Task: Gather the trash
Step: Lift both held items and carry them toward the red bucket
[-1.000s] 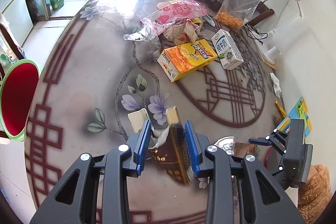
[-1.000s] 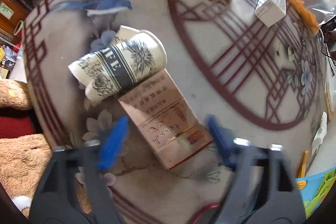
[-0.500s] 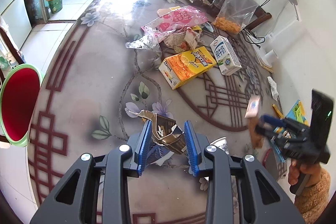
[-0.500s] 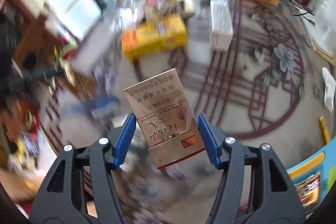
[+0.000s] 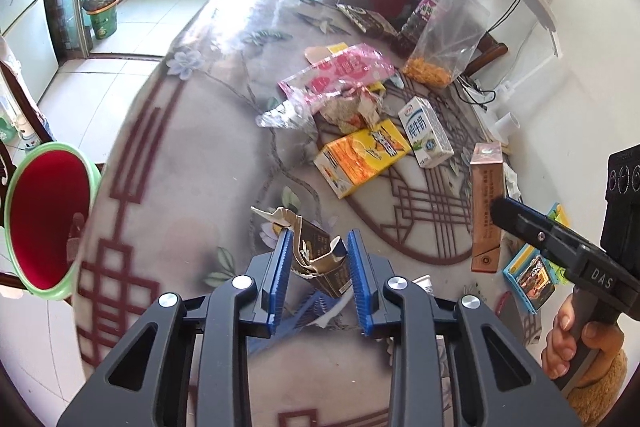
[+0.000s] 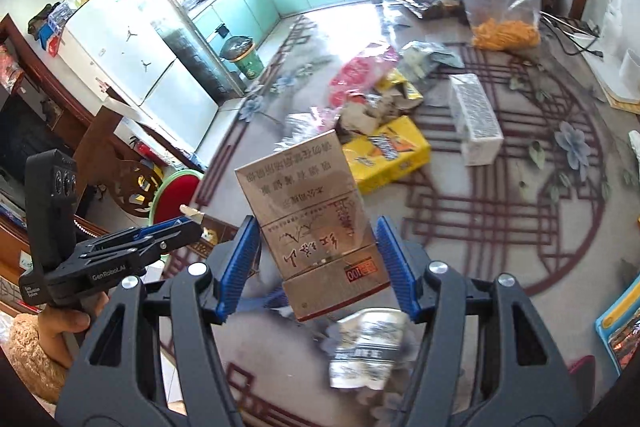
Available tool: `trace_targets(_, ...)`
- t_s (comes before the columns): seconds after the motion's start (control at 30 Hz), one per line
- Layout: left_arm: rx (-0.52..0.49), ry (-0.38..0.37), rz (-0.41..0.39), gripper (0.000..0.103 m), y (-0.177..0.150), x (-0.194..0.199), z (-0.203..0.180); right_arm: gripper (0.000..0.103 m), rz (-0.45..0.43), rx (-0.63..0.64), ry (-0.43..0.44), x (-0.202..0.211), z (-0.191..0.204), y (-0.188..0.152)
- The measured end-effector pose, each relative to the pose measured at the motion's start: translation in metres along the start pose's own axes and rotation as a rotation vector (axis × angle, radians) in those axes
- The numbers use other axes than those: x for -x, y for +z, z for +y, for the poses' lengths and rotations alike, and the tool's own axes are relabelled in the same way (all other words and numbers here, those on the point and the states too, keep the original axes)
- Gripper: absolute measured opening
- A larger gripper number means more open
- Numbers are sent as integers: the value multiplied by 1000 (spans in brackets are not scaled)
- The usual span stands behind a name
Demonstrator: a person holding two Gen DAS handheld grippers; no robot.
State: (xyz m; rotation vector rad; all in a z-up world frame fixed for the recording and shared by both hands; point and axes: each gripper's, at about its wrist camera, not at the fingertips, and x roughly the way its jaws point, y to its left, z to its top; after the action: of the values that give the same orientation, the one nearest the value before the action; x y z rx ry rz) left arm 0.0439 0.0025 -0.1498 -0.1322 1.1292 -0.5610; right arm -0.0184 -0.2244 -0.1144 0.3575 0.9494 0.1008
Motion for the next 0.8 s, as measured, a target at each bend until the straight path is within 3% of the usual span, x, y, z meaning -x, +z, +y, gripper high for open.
trace_targets(0.8, 35, -25, -48, 26, 26, 46, 115, 59, 17, 45, 19, -53, 120, 14)
